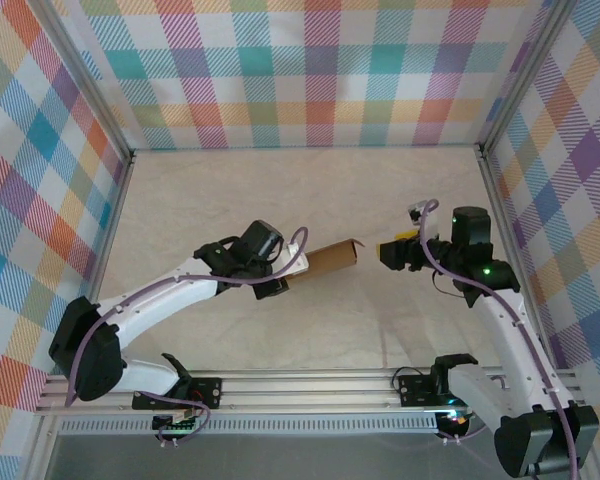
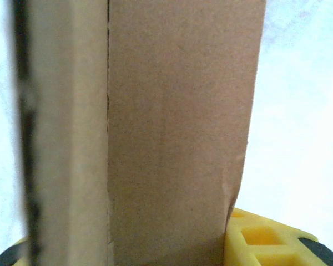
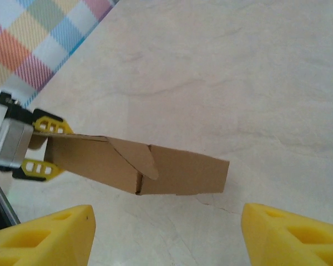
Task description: Fold the paper box
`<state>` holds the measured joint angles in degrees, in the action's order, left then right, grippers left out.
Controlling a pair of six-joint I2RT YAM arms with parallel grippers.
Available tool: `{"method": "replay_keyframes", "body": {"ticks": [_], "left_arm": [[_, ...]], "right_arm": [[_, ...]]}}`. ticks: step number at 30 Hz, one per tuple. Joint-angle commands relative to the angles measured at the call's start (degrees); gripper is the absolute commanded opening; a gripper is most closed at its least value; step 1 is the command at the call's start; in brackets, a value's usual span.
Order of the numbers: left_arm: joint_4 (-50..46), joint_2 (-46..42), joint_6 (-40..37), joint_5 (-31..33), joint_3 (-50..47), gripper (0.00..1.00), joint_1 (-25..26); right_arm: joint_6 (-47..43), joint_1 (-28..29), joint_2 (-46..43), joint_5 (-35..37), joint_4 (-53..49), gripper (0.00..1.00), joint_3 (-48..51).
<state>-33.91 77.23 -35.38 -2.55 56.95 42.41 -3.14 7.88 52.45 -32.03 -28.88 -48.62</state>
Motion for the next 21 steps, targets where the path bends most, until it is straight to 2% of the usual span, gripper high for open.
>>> {"method": "replay_keyframes", "body": {"ticks": [1, 6, 11, 15, 17, 21], "left_arm": [[-11.39, -2.05, -0.58, -4.88, 2.09, 0.23, -1.1], [-16.35, -2.2, -0.75, -7.95, 4.0, 0.23, -1.54], [-16.97, -0.26, -0.84, -9.0, 5.14, 0.23, -1.72], [-17.0, 0.83, -1.03, -10.82, 5.38, 0.23, -1.72], [-17.13, 1.2, -1.02, -11.25, 5.28, 0.23, -1.77], [-17.51, 1.37, -1.18, -11.25, 5.28, 0.24, -1.76]], "right_arm": [[-10.43, 2.42, 1.37, 1.62, -6.92, 0.69, -5.01], [-16.85, 8.87, 5.49, 7.39, -13.42, 0.64, -10.06], [-20.18, 15.35, 11.19, 12.39, -16.66, 0.54, -14.13], [-21.77, 17.9, 14.81, 13.79, -18.14, 0.37, -16.25], [-22.57, 18.52, 16.09, 13.79, -18.63, 0.32, -17.06], [-24.26, 19.32, 17.71, 13.88, -19.62, 0.3, -18.17]]}}
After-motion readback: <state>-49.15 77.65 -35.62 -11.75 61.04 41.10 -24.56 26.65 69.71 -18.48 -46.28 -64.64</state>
